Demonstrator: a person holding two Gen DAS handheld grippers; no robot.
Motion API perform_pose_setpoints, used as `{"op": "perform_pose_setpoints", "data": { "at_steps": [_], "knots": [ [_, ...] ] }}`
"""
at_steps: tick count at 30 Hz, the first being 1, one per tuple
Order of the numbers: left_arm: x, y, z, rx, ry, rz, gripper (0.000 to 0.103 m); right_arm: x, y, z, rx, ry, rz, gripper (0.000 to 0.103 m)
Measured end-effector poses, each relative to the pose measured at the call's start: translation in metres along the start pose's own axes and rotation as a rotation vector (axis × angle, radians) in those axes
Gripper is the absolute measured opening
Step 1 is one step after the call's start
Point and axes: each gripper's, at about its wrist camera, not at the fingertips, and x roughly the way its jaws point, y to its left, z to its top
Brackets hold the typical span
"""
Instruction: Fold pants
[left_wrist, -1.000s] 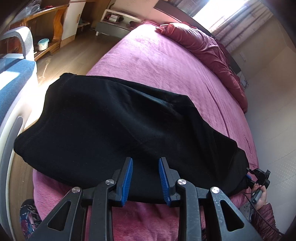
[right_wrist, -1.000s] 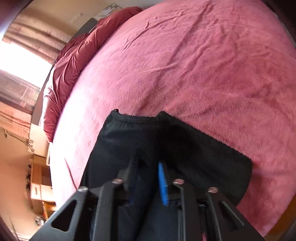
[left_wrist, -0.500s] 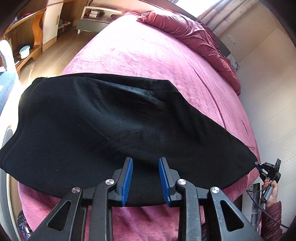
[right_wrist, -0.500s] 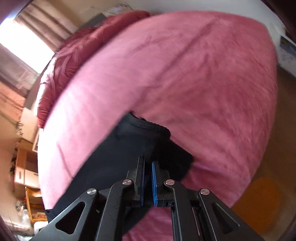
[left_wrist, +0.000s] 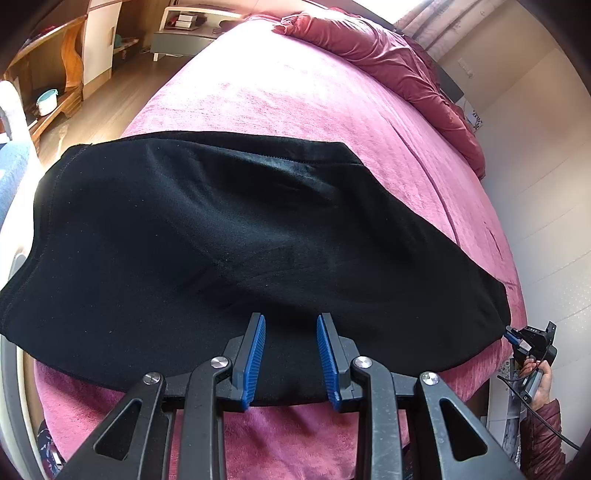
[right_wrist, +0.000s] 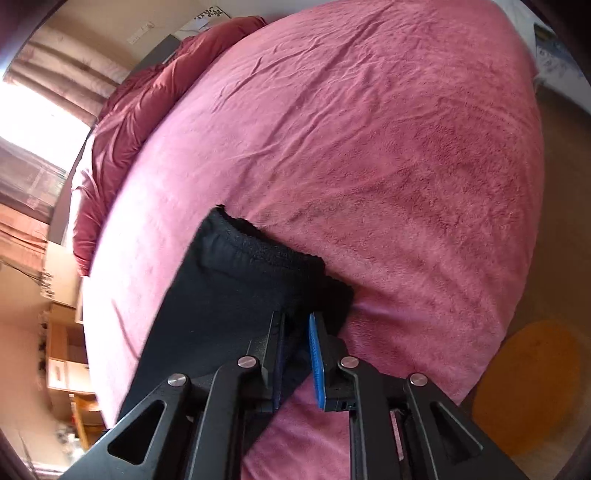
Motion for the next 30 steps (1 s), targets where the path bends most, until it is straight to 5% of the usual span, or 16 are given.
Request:
{"op": "perform_pose_setpoints", "data": {
  "at_steps": [5,12,16,20,23,30],
  "knots": [
    [0.008,-0.003,-0.002,0.006,0.020,-0.003,0.029,0.007,-0.009,0.002,0.035,0.012,-0.001,0.015],
    [0.006,-0.005,-0.005,0.034,0.024,0.003,0.029,-0.021,0.012,-0.003,-0.071,-0.062,-0.050,0.006],
    [0.007,-0.004,-0.002,0.027,0.023,0.007,0.029,-0.021,-0.003,-0.001,-0.049,-0.062,-0.152,0.000],
    [0.010,-0.007,-0.001,0.009,0.021,0.004,0.029,-0.021,-0.022,0.000,0.037,-0.051,-0.110,0.005],
    [0.011,-0.005,-0.002,0.010,0.023,0.000,0.029,-0.027,-0.019,-0.002,0.056,-0.061,0.003,0.006],
    [0.015,-0.009,-0.001,0.014,0.035,-0.004,0.029,-0.004,-0.001,0.001,0.070,-0.038,0.015,0.021]
  ]
}}
